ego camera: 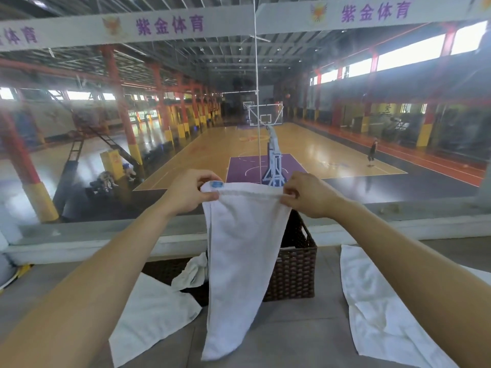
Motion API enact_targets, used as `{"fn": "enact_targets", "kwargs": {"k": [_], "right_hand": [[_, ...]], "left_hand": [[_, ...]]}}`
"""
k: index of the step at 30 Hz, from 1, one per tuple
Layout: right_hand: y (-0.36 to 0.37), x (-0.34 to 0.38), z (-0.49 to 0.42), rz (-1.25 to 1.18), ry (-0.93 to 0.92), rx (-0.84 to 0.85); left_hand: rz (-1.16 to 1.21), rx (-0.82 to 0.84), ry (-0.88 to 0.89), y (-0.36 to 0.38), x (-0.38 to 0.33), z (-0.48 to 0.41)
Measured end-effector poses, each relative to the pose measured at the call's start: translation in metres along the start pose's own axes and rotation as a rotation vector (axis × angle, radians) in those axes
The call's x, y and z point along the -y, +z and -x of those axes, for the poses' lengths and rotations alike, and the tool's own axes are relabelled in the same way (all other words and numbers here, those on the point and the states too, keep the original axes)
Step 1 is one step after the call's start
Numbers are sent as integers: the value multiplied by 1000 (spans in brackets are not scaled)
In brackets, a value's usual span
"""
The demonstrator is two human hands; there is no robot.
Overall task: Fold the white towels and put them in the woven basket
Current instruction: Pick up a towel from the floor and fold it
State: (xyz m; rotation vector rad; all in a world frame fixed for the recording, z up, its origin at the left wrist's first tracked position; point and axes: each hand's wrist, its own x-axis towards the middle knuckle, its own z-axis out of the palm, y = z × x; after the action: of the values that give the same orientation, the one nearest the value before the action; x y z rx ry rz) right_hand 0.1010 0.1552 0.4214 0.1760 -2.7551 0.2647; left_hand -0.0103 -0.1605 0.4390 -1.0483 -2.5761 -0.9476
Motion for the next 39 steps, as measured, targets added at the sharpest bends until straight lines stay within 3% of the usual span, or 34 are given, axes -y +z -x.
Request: {"fn": "enact_targets", "kwargs": {"k": [5, 8, 12, 18, 23, 27, 31, 35, 39], "right_hand": [[3, 1, -1, -231, 86, -258], [1, 7, -4, -216, 79, -384], [-7, 4, -3, -146, 53, -459], [-22, -15, 11, -128, 71, -506], [-27, -39, 28, -92, 171, -464], [-28, -52, 38, -94, 241, -396], [-27, -49, 41, -96, 283, -345], [-31, -51, 36, 6, 437, -215], [-9, -12, 22, 23, 378, -23]], "left_hand": [[133, 39, -26, 19, 3, 7], [179, 72, 10, 44, -2, 10], [102, 109, 59, 78, -4, 6], [90, 142, -50, 109, -12, -1], [258, -18, -206, 102, -15, -11], [223, -6, -261, 86, -26, -22], [101, -3, -241, 70, -43, -31], [102, -45, -213, 62, -61, -35], [139, -74, -135, 61, -83, -33]]}}
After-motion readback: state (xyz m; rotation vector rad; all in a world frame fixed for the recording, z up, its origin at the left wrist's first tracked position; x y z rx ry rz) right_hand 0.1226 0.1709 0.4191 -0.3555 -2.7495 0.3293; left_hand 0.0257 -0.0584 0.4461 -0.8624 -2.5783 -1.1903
